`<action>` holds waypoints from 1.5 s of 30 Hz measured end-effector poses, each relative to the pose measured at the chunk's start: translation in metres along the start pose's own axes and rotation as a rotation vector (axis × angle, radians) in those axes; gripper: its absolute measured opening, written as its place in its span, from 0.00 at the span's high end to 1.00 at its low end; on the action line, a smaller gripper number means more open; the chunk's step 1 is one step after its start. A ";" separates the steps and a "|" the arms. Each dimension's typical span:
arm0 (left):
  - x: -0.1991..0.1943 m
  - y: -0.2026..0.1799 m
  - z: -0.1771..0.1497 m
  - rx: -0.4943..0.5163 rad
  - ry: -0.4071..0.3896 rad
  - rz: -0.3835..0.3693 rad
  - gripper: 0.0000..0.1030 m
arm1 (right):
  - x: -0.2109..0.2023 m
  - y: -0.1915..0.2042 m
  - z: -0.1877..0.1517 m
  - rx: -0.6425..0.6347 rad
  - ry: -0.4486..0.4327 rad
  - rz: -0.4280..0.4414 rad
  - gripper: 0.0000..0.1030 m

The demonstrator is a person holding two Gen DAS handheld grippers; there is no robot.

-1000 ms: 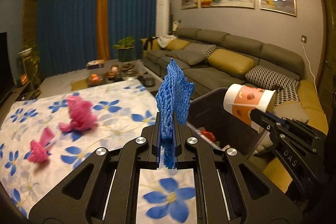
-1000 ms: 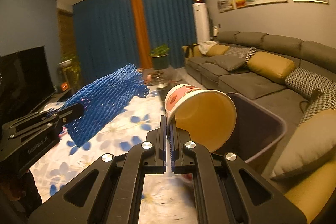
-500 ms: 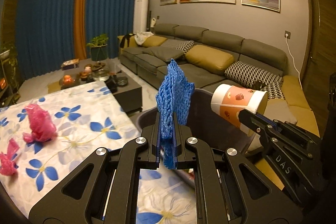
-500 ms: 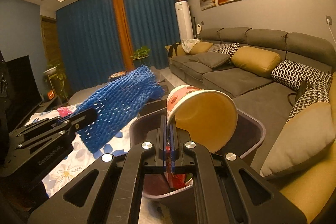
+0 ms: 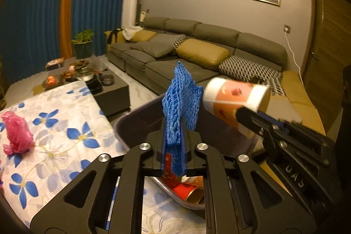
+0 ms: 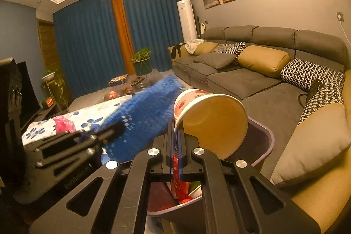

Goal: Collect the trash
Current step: 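Open both tools to drop the mesh and cup into the bin, then move both tools back toward the two pink plastic bags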

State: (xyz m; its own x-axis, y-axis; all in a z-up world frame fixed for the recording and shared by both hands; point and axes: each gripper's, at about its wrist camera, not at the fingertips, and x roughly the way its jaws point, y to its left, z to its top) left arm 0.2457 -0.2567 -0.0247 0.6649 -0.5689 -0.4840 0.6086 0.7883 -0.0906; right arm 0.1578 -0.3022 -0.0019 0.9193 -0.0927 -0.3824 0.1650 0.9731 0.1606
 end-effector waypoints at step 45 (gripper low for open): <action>-0.221 0.267 -0.110 -0.396 -0.072 0.797 0.12 | 0.008 0.171 -0.023 -0.137 0.037 0.182 0.27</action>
State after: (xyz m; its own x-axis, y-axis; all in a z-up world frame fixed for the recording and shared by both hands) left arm 0.2136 0.1054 -0.0373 0.8603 0.1797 -0.4772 -0.2311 0.9716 -0.0509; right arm 0.1848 -0.1315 0.0012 0.9153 0.0925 -0.3920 -0.0551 0.9929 0.1057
